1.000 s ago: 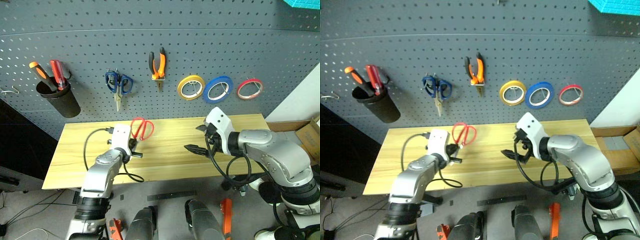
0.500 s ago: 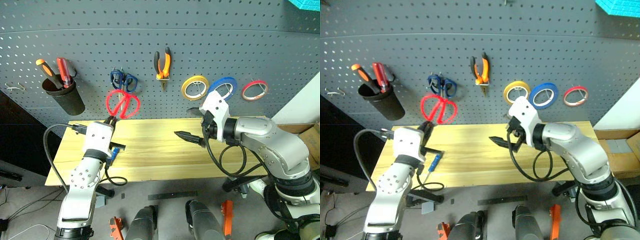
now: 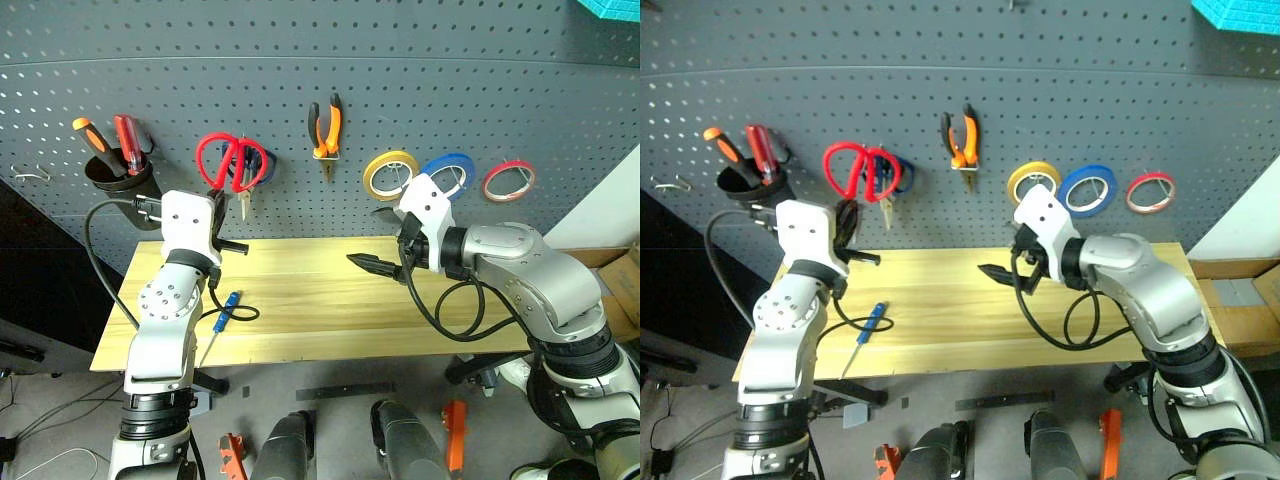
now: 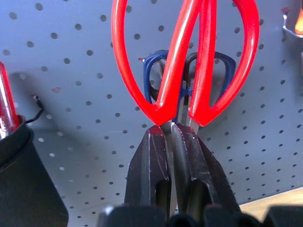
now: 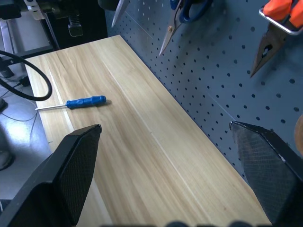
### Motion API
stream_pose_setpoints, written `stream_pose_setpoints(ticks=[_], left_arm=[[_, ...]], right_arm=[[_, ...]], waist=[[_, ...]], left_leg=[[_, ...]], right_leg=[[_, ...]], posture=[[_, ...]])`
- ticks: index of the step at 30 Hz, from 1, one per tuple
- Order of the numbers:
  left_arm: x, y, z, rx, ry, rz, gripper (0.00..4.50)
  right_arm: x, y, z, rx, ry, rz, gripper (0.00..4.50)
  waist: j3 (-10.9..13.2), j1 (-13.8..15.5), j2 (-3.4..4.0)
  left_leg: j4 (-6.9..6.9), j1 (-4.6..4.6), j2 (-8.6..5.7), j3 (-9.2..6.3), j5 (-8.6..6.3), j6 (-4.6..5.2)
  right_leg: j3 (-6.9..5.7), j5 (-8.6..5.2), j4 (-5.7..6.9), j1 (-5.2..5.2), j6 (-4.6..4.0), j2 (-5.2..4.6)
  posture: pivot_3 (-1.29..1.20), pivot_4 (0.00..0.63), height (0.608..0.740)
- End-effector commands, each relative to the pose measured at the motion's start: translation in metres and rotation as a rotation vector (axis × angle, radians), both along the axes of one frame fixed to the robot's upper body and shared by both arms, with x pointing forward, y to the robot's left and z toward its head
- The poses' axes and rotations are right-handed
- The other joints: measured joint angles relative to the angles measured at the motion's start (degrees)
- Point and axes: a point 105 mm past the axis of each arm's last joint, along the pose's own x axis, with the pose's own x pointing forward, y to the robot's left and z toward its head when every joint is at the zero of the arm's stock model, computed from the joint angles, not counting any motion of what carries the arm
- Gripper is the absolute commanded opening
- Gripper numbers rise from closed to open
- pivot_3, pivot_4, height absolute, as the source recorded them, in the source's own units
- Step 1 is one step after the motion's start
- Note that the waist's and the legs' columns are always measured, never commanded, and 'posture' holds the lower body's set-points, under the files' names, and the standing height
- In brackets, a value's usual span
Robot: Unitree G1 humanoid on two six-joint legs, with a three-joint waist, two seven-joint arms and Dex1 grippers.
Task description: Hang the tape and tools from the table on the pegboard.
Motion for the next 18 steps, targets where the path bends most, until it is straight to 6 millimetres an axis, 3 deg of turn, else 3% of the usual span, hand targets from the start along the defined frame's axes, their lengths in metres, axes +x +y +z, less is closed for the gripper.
stream_pose_setpoints(ticks=[1,15,18], left_arm=[[0.005,-0.006,0.0,-0.026,0.007,-0.028,0.03],[0.009,-0.007,-0.006,-0.068,0.044,-0.012,0.03],[0.008,-0.012,-0.014,-0.125,0.089,-0.026,0.77]], right_arm=[[-0.002,0.005,0.014,0.011,-0.062,0.02,4.5],[-0.004,0.008,0.016,0.035,-0.066,0.019,4.5],[-0.003,0.012,0.022,0.076,-0.083,0.012,4.5]], waist=[[0.0,-0.1,0.0],[0.0,-0.2,0.0],[0.0,-0.2,0.01]], left_leg=[[0.03,0.0,0.0,0.02,0.01,0.01],[0.0,-0.01,0.02,0.08,0.0,0.01],[0.01,0.0,0.02,0.09,0.0,0.01]], right_leg=[[0.01,0.0,0.0,0.0,0.06,0.01],[0.08,0.11,0.0,-0.07,-0.1,0.01],[0.08,0.11,0.02,-0.06,-0.1,0.01]], posture=[[-0.18,0.188,0.74],[-0.17,0.189,0.74],[-0.18,0.192,0.74]])
